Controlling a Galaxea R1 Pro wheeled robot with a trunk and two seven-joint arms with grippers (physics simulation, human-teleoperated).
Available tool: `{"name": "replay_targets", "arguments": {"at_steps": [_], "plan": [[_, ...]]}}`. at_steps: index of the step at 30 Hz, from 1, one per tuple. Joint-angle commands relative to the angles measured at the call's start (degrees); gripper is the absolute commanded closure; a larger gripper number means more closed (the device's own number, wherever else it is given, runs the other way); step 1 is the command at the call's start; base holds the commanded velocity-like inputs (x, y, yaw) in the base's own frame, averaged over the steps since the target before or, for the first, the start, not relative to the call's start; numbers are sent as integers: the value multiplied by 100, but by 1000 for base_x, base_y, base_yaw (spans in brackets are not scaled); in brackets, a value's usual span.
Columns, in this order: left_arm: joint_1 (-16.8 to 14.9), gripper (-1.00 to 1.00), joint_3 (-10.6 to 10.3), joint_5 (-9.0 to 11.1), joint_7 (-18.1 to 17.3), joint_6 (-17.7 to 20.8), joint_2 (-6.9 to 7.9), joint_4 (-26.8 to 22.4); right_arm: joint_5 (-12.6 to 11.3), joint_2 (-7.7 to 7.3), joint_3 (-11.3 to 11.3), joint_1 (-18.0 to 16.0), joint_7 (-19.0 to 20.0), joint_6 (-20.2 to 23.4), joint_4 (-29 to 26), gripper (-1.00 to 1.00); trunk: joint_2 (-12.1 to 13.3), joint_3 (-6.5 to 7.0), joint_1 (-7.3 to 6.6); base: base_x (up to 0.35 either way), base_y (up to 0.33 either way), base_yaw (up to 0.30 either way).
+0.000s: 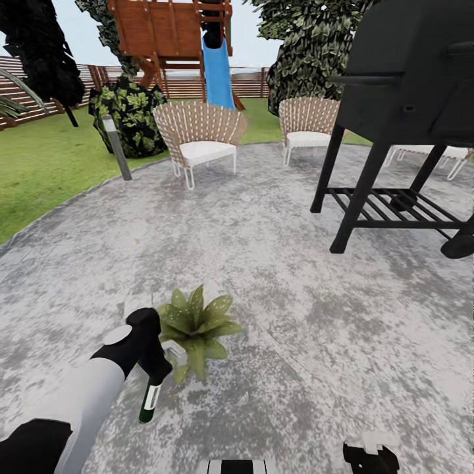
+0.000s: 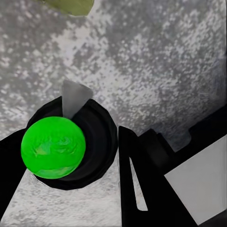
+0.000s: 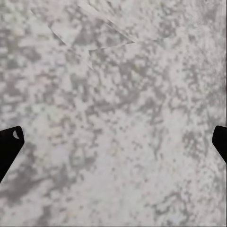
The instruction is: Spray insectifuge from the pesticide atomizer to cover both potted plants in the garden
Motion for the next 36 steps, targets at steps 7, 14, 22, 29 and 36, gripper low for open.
{"name": "replay_targets", "arguments": {"at_steps": [7,14,22,29,36], "plan": [[-79,100,-23,-41,-57,60,-1,-18,60,8,-45,-4,-22,-19,7,-100,-2,-5,0,20,-30,23],[-64,100,-27,-40,-57,61,12,-5,60,-7,-46,-4,-17,-17,6,-100,-2,-5,0,-2,-69,216],[-71,100,-31,-40,-50,67,10,-2,61,-16,-46,-4,-15,-17,15,-100,-2,-5,0,22,-248,12],[-41,100,-38,-40,-49,69,17,-4,60,-9,-46,-4,-20,-18,7,-100,-2,-5,0,33,-34,0],[-26,100,-28,-212,-47,60,123,-1,60,1,-46,-4,-24,-17,2,-100,-2,-5,0,0,0,161]]}}
